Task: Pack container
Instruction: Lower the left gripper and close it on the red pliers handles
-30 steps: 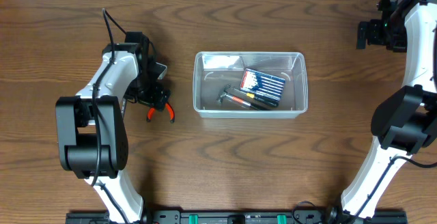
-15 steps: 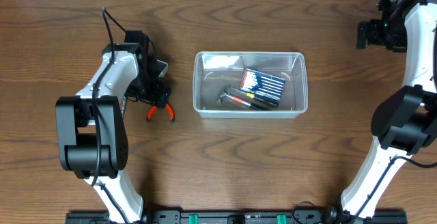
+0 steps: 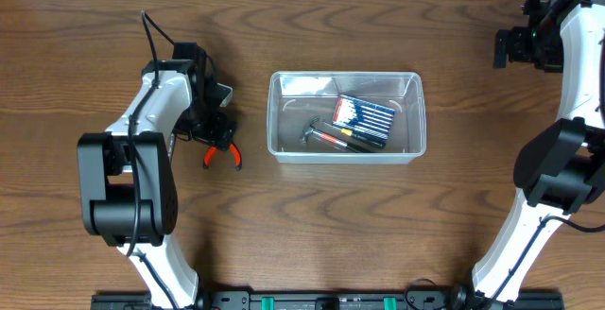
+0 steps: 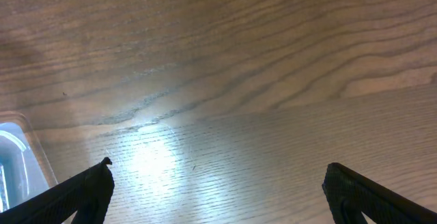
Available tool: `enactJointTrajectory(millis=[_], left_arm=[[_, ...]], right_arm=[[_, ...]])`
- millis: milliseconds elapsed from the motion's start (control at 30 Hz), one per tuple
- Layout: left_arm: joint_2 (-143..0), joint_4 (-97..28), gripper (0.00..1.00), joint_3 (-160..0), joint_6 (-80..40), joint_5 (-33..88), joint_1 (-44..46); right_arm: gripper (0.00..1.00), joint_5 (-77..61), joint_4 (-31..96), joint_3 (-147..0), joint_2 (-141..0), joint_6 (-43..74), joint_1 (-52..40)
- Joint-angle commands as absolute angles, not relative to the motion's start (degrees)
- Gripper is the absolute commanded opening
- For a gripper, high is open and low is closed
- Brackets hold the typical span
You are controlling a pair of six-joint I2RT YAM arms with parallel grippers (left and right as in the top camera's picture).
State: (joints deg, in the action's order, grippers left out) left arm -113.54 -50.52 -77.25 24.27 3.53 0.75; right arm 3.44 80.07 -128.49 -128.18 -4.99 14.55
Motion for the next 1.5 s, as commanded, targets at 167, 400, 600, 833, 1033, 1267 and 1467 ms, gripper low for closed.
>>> enactJointTrajectory(millis=[167,400,600,833,1033,1267,1467], left_arm=[[-116.5,-50.6,0.97,-77.1,24.8,4.0,0.5],[-116.5,-50.4,0.97,-77.1,24.8,4.0,0.5],[-116.5,-50.3,0.96,-77.1,24.8,4.0,0.5],[-116.5,-50.2,0.88,-77.1,24.8,4.0,0.5],[-116.5,-50.2,0.84,-77.1,24.8,4.0,0.5],[-116.5,-50.2,0.69,-77.1,24.8,4.0,0.5],[-116.5,-50.2,0.61,-77.1,24.8,4.0,0.5]], right_arm=[[0.99,3.2,80.1,-128.3,-126.8,-4.3,14.3],[0.99,3.2,80.1,-128.3,-126.8,-4.3,14.3],[0.99,3.2,80.1,-128.3,-126.8,-4.3,14.3],[0.99,3.2,80.1,-128.3,-126.8,-4.3,14.3],[0.99,3.2,80.1,-128.3,-126.8,-4.3,14.3],[0.99,3.2,80.1,-128.3,-126.8,-4.3,14.3],[0.99,3.2,80.1,-128.3,-126.8,-4.3,14.3]])
